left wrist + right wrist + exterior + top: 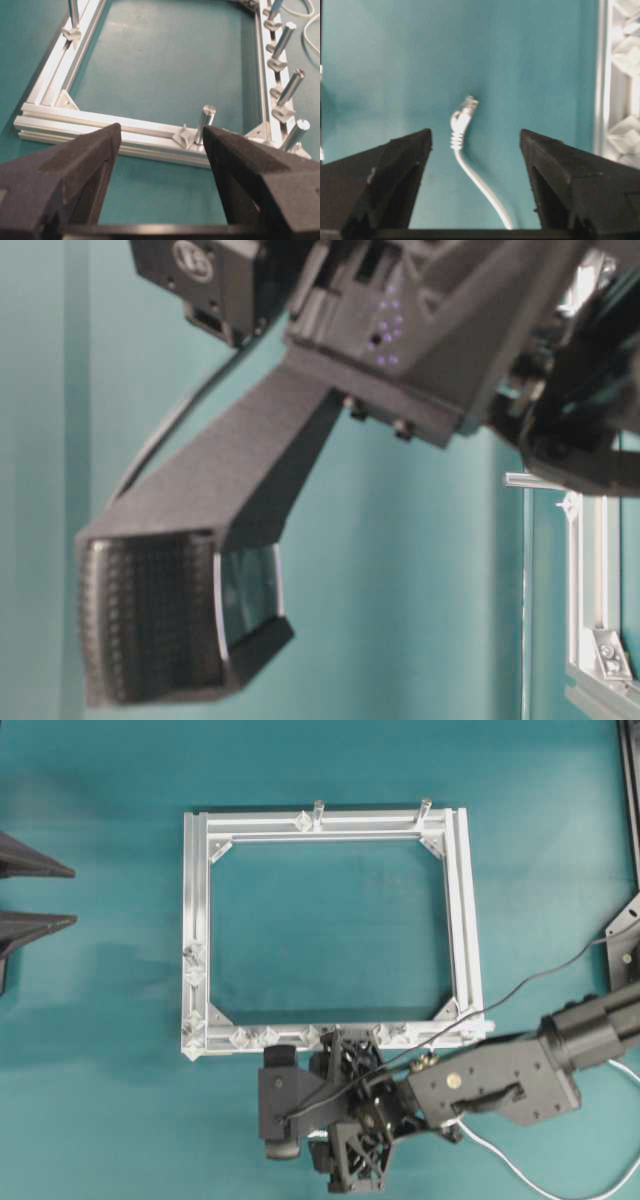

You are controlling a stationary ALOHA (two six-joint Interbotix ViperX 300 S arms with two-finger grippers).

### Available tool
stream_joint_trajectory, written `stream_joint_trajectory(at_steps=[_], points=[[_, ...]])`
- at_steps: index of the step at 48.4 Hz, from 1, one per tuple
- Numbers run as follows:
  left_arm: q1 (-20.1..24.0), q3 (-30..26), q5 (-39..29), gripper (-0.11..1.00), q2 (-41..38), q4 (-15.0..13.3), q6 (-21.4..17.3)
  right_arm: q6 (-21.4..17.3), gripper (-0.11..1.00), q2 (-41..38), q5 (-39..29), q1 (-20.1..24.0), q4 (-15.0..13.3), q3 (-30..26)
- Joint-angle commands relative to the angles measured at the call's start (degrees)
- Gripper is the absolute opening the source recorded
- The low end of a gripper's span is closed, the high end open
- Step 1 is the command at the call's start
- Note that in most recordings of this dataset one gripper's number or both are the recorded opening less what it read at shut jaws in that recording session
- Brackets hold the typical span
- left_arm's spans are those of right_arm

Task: Move the cable alternately left and right between 8 closely spaced pins so it hooks onto each one.
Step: 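Move left gripper off to the left and swing right gripper toward the white cable plug, then lower right gripper and grasp the white cable's clear plug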

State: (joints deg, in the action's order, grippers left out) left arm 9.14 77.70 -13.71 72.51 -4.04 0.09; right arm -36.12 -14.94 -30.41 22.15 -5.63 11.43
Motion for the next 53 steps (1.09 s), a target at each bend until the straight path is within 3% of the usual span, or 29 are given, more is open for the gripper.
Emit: stream_joint_trajectory(at_steps=[1, 53], points=[[-0.18, -0.44, 0.26, 0.72, -0.26, 0.09, 0.26, -0.88, 0.75, 0.62, -0.7, 0.62, 0.0, -1.85], [-0.09, 0.44, 1.32, 0.71, -0.53, 0.09, 0.26, -1.49, 0.74, -8.53, -0.62, 0.88, 0.0, -5.1]])
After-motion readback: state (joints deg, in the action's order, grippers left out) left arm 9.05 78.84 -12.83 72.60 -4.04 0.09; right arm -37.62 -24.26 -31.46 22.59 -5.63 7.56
